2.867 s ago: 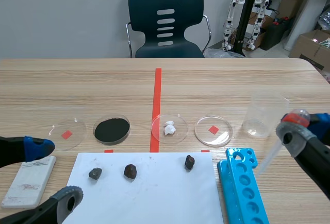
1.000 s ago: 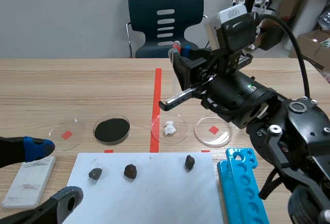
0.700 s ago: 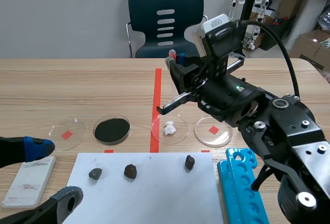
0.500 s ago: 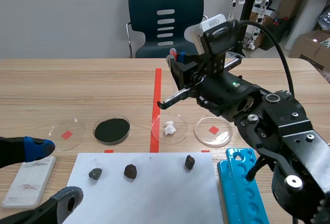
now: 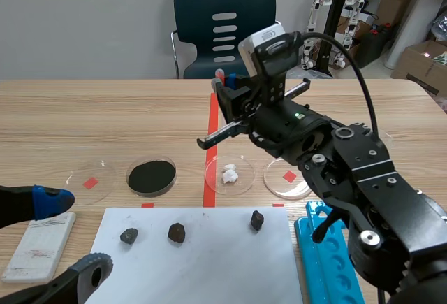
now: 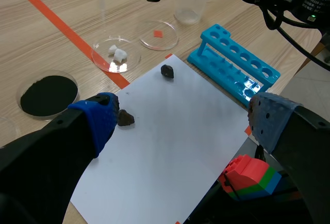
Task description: Squeeze the dropper onto the mineral
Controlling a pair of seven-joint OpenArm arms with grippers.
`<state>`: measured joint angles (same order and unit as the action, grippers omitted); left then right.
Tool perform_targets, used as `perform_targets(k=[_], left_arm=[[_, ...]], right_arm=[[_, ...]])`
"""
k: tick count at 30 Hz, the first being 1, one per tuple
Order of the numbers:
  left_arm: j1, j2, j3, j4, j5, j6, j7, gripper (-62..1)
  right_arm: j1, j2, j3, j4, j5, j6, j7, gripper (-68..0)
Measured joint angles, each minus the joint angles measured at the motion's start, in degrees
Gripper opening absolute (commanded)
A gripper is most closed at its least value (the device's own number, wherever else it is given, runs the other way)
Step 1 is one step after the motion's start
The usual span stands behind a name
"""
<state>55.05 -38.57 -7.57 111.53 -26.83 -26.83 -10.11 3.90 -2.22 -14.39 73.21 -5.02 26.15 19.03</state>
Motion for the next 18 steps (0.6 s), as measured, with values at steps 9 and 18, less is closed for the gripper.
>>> perform_targets(k=[9,18], left_arm=[[0.0,0.0,0.0,0.0,0.0,0.0,0.0,-8.4],[0.0,0.0,0.0,0.0,0.0,0.0,0.0,-8.4]], right_arm=[[-3.5,1.3,-2.8,0.0,0.0,0.2,2.0,-63.4],[-5.7,4.6,-2.6,0.0,0.0,-1.1,6.5,-63.3]])
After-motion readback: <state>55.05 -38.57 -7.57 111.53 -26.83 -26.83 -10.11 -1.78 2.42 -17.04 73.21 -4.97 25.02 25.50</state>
